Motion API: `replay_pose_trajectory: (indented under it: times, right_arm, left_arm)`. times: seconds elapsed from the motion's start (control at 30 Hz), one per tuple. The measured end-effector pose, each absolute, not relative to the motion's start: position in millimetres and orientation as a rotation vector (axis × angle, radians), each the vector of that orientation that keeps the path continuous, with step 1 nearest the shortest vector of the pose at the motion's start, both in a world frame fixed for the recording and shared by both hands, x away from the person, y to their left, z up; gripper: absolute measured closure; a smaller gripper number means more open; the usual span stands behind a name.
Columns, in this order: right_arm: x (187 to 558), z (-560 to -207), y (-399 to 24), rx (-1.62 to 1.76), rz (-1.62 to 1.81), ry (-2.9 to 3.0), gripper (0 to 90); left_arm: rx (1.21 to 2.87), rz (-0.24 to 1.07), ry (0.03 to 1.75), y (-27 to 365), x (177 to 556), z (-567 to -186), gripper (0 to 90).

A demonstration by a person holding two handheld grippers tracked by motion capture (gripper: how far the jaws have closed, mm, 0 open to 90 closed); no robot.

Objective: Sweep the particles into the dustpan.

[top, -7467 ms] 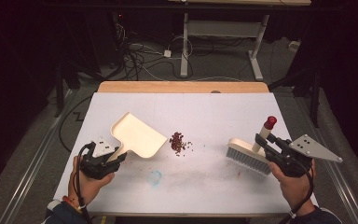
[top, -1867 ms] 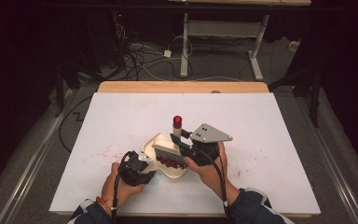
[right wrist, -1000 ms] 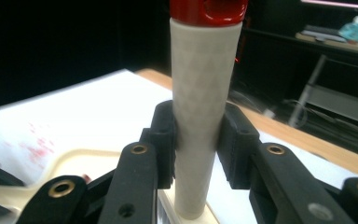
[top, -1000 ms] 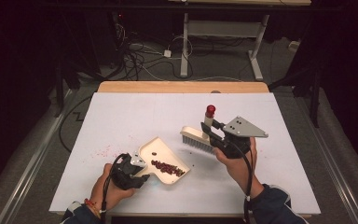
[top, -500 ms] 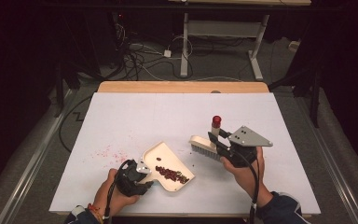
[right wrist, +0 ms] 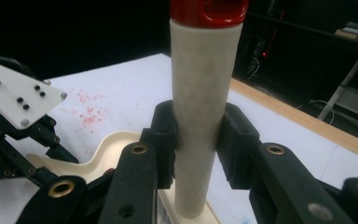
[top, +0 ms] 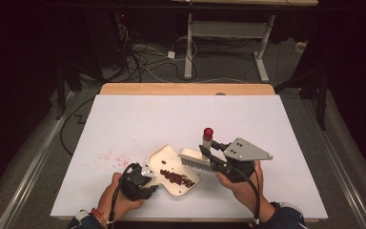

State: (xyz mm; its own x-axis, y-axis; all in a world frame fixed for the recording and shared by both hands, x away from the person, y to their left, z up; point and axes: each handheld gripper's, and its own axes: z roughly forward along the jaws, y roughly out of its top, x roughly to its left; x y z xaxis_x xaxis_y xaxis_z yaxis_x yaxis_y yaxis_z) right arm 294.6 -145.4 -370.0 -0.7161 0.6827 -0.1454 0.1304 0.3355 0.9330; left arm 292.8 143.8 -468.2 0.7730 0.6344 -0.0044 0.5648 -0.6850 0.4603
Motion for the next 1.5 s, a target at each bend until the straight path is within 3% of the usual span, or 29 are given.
replay_pose_trajectory:
  times: [0.63, 1.1, 1.5]
  right_arm:
    - [283, -366, -209, 0.799, 1.297, 2.114, 70.2]
    - [274, -373, -180, 0.747, 1.377, 2.167, 70.2]
    - [275, -371, -184, 0.744, 1.378, 2.131, 70.2]
  left_arm:
    - [2.534, 0.221, 0.897, 143, 292, -468, 63.8]
    - [2.538, 0.241, 0.884, 139, 294, -463, 63.8]
    - [2.549, 0.23, 0.886, 142, 295, -463, 63.8]
